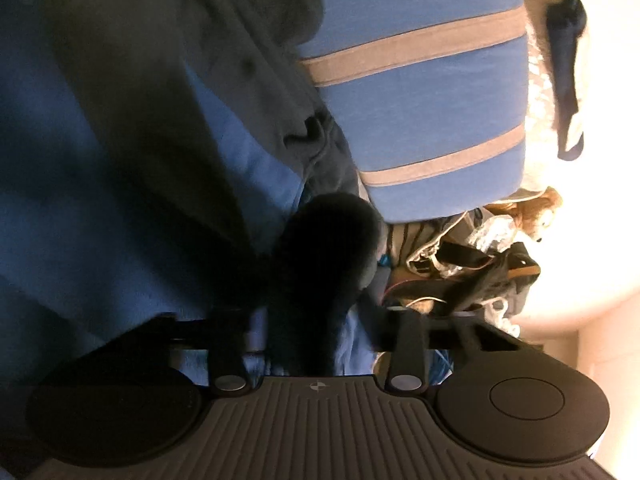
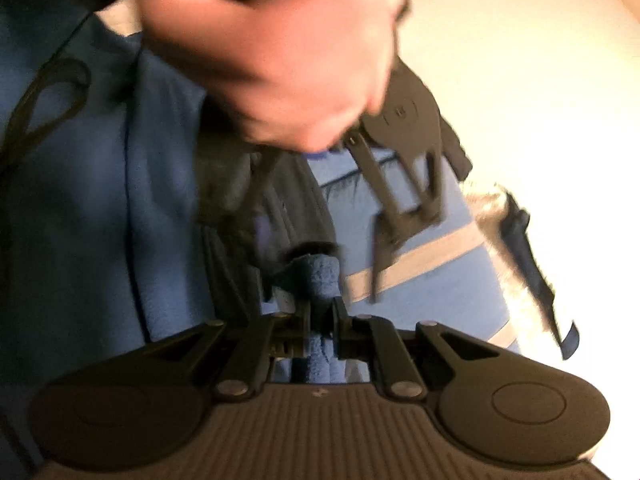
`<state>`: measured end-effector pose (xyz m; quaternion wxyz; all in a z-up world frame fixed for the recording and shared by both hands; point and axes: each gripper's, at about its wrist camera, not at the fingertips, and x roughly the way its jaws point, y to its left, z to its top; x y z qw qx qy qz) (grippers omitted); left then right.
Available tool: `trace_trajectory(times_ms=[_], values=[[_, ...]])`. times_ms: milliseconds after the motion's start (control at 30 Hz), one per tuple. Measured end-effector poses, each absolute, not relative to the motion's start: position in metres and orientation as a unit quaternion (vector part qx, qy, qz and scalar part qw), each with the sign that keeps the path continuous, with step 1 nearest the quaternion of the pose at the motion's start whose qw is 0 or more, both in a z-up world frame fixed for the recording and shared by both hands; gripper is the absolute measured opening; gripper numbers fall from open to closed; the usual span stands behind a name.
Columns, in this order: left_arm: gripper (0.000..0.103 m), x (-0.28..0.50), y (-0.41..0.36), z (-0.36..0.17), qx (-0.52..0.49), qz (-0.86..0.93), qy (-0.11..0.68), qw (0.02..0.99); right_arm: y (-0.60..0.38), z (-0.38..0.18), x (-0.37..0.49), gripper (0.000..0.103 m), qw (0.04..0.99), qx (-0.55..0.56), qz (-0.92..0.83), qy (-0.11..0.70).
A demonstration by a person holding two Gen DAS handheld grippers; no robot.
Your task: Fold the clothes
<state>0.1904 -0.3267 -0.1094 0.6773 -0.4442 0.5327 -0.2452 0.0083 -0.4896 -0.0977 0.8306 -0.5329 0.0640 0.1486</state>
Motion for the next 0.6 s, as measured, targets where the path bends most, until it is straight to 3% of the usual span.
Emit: trace_trajectory(times_ms=[67,233,267,333,400,467,600], values=[[0.019,0.189,-0.327,-0.103,-0.429,-0.252,0.525,0.691,-0.489,-0.099,0.005,0.010,0.826,-0.540,0.150,0.056],[0.017,0.182,-0.334,-0.079,-0.375,-0.283,0.493,0.732,-0.494,-0.096,0.004,0.014,0.831,-0.532,0.153,0.054],[0.017,0.180,-0.336,-0.075,-0.369,-0.290,0.486,0.737,-0.496,-0.095,0.006,0.033,0.831,-0.534,0.146,0.052],[0.016,0.178,-0.340,-0.065,-0.356,-0.302,0.473,0.747,-0.499,-0.094,0.009,0.045,0.832,-0.536,0.133,0.049],[0.016,0.175,-0.344,-0.054,-0.341,-0.313,0.458,0.759,-0.506,-0.092,0.015,0.067,0.838,-0.528,0.126,0.056],[0.016,0.173,-0.346,-0.043,-0.330,-0.322,0.441,0.770,-0.516,-0.090,0.024,0.076,0.846,-0.518,0.111,0.061],[0.016,0.166,-0.344,-0.021,-0.327,-0.337,0.410,0.782,-0.543,-0.089,0.044,0.084,0.867,-0.486,0.072,0.090]])
